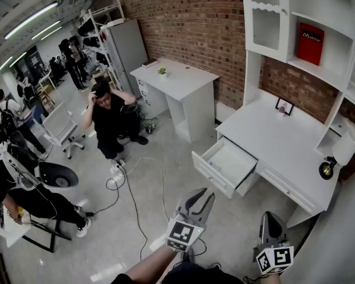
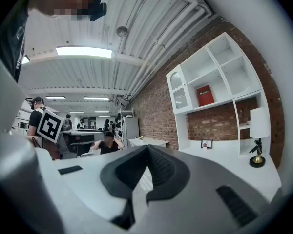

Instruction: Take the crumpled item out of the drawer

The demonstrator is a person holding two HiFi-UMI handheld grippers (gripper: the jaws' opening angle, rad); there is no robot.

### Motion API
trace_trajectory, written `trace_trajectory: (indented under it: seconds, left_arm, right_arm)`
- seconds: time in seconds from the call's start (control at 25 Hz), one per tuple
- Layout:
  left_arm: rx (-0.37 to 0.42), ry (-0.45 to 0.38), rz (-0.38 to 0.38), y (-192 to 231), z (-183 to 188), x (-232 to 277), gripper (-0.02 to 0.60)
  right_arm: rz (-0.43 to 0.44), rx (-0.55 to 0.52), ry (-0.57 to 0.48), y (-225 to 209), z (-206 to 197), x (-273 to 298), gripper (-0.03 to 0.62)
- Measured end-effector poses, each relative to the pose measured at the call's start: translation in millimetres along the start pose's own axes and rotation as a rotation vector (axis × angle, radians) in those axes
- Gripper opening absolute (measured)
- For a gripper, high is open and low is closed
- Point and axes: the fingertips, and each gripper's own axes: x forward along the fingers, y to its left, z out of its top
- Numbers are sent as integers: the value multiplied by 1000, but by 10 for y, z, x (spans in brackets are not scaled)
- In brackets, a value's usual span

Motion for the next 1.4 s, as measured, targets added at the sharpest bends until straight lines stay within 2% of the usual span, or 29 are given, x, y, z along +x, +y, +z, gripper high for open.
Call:
trace_trajectory:
  seconds: [0.16, 0.36, 0.64, 0.76, 0.92, 1.16, 1.4]
  left_arm:
    - [13, -31, 2, 224, 64, -89, 92]
    - [-30, -54, 21, 641, 108, -183, 92]
    - [-48, -91, 91, 1493, 21, -269, 95]
    - [-95, -86, 107, 1883, -108, -332, 139]
    - [-136, -72, 96, 2282, -298, -376, 192]
    - [-166, -79, 72, 2706, -329, -348, 196]
    - [-198, -58, 45, 2818, -431, -196, 198]
  right_arm:
    - [-18, -3, 1, 114, 69, 202, 0]
    - [-40, -31, 3, 278, 117, 474, 0]
    - [-90, -77, -40, 462, 299, 970, 3]
    - [-111, -94, -51, 548, 327, 1178, 14]
    - [-127, -103, -54, 709, 317, 1447, 46]
    - [-145, -106, -38, 927, 332, 1751, 46]
    - [-140, -97, -20, 961, 295, 1981, 46]
